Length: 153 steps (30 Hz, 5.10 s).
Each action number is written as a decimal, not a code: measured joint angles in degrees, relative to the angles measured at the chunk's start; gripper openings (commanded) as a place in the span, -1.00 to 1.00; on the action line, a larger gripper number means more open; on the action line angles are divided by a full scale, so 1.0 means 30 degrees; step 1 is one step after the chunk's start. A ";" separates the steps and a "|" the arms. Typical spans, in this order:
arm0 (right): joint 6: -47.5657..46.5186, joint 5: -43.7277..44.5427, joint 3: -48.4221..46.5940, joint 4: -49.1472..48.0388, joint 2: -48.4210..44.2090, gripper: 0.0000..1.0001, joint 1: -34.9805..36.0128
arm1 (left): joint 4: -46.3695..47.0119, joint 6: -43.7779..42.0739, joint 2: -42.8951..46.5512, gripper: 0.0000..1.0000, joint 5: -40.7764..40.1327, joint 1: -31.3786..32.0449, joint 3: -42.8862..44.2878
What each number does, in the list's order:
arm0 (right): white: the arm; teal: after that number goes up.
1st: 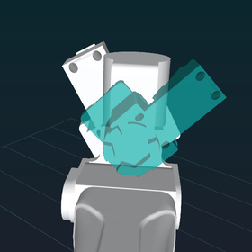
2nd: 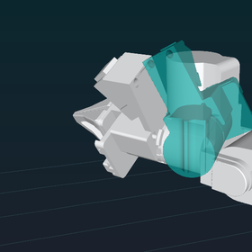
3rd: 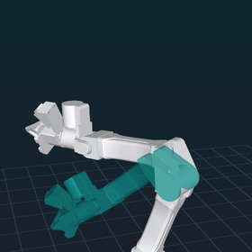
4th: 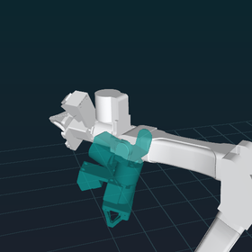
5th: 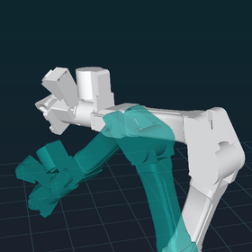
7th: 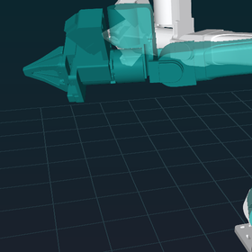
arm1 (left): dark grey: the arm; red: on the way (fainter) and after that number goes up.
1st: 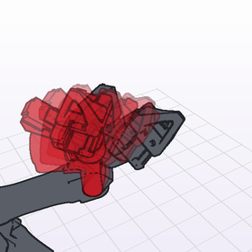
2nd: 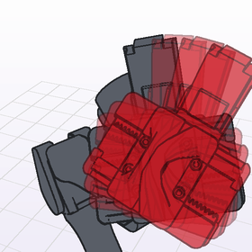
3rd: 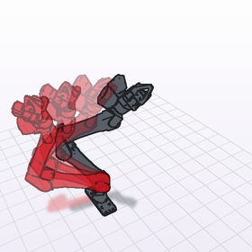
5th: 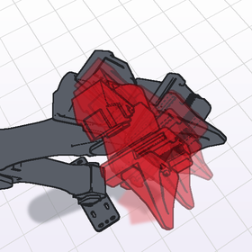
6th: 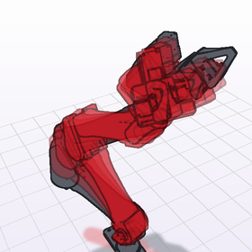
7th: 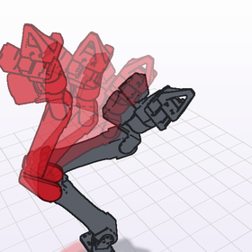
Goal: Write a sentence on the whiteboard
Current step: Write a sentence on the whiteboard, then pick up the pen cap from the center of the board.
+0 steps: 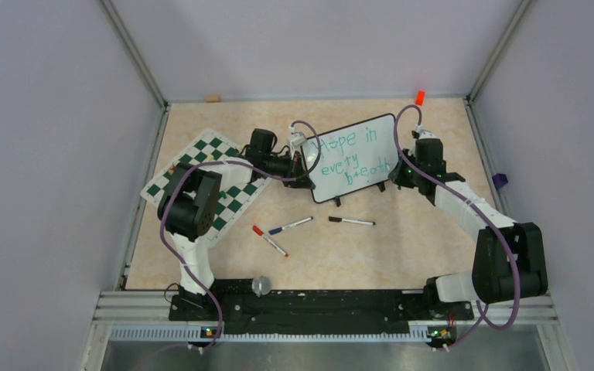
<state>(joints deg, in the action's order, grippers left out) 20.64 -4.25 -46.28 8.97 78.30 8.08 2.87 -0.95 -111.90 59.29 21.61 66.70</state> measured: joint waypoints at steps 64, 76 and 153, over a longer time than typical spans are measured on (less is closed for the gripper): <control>-0.0146 0.0510 0.0685 0.1399 -0.5435 -1.00 -0.0007 | -0.0058 -0.0656 0.0044 0.97 -0.0364 0.0080 -0.0430; 0.0051 -0.0211 0.1829 0.2040 -0.7701 -1.00 -0.0007 | 0.0546 -0.0284 0.4677 0.97 -0.2659 0.0211 -0.4685; 0.1049 -0.9085 0.3184 -0.0321 -1.0732 -1.00 0.1209 | -1.2473 1.5817 0.3643 -0.32 -2.3999 -0.6929 -0.0794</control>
<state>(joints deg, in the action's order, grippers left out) 23.79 -31.51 -36.73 8.01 46.11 11.70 -34.54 46.50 -100.97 -12.71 0.82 64.31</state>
